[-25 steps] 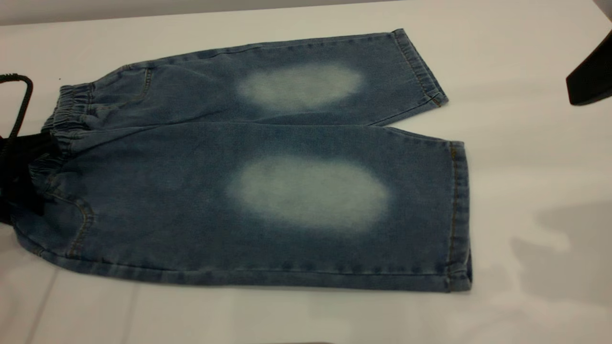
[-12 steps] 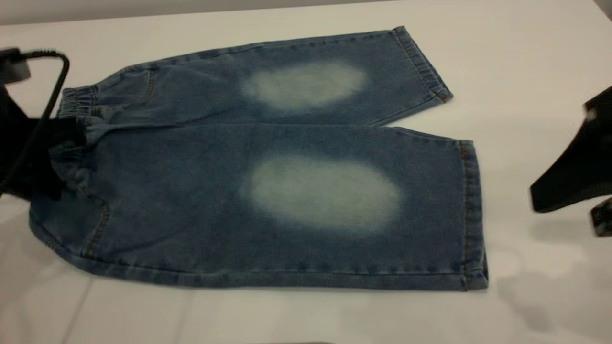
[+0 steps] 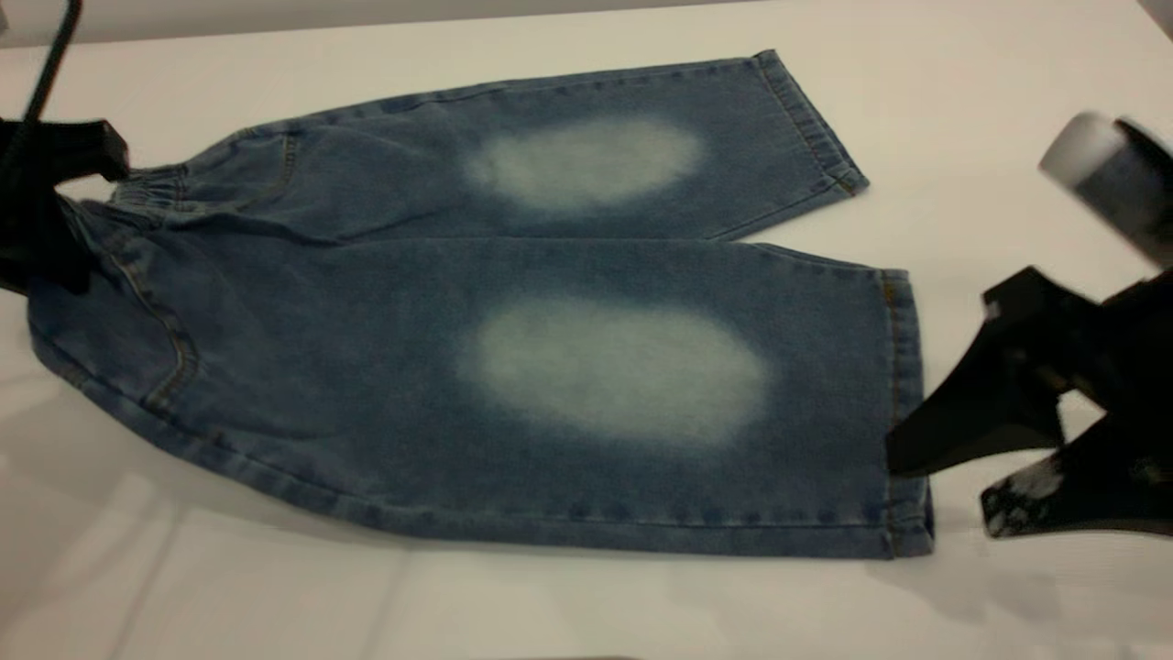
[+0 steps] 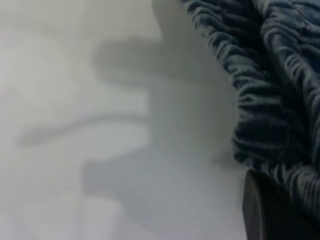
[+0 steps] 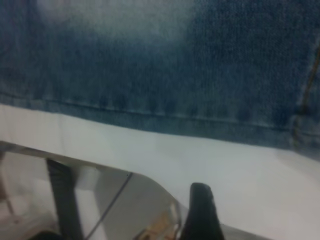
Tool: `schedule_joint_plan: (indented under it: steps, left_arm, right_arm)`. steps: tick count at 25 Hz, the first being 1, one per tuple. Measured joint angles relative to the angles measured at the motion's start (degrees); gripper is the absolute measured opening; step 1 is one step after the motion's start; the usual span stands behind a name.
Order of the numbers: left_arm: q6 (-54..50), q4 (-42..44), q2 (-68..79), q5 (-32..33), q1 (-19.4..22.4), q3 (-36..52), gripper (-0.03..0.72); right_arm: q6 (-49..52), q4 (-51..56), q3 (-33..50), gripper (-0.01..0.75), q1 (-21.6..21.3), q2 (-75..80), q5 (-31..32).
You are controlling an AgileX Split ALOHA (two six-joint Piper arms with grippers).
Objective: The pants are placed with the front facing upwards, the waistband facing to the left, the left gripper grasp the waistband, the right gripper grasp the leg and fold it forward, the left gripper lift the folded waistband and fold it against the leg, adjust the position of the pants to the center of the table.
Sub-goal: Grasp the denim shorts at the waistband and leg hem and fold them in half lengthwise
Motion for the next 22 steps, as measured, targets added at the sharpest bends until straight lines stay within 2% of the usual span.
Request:
schedule_joint_plan:
  steps: [6, 22]
  left_arm:
    - [0.0, 0.0, -1.3, 0.5, 0.0, 0.1, 0.091]
    - [0.1, 0.0, -1.3, 0.6, 0.0, 0.1, 0.091]
  right_arm:
    - [-3.9, 2.9, -0.8, 0.455, 0.0, 9.2, 4.9]
    - [-5.7, 2.8, -10.4, 0.442, 0.0, 17.6, 8.6]
